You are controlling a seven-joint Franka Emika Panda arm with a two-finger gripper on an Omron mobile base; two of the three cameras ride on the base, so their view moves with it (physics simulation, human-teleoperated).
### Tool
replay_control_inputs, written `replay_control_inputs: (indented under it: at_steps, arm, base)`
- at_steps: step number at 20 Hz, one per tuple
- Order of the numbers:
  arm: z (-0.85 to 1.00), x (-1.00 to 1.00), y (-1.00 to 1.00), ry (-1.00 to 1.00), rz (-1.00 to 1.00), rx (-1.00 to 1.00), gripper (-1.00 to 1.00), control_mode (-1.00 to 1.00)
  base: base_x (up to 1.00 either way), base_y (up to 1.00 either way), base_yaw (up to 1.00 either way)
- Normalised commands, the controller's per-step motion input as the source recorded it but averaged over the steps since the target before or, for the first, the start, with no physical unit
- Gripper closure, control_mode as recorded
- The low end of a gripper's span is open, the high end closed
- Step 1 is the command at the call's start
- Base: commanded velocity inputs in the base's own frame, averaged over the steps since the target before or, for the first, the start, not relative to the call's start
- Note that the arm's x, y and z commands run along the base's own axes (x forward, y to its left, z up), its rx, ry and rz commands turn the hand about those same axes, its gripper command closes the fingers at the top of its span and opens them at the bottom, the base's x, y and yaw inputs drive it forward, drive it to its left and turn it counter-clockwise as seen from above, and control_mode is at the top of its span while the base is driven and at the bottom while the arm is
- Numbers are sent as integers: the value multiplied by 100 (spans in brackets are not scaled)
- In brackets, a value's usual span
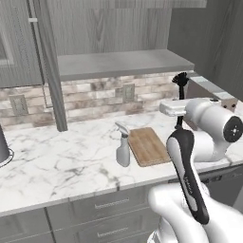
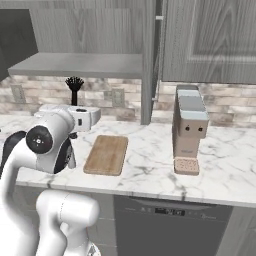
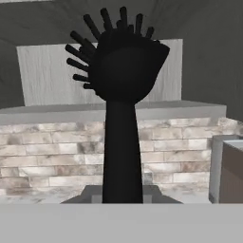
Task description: Grab the spray bottle from the cabinet, then place it next to the cutting board for sanitizing. Then grab the dish brush from the countertop next to the sink and place it next to the cutting board.
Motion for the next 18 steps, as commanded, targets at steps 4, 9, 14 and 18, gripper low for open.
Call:
replay_control_inputs:
  at_steps: [4,9,14,18]
  arm:
    - [-51,45,16,20,-9,-31,100,-100]
    - [-39,50,4,23,-12,-30,100,-100]
    - [-25,59,0,42,-7,-19,100,-100]
    - [-33,51,-8,42,0,-9,100,-100]
  base:
    - [0,0,0]
    - [0,0,0]
    - [0,0,0]
    - [0,0,0]
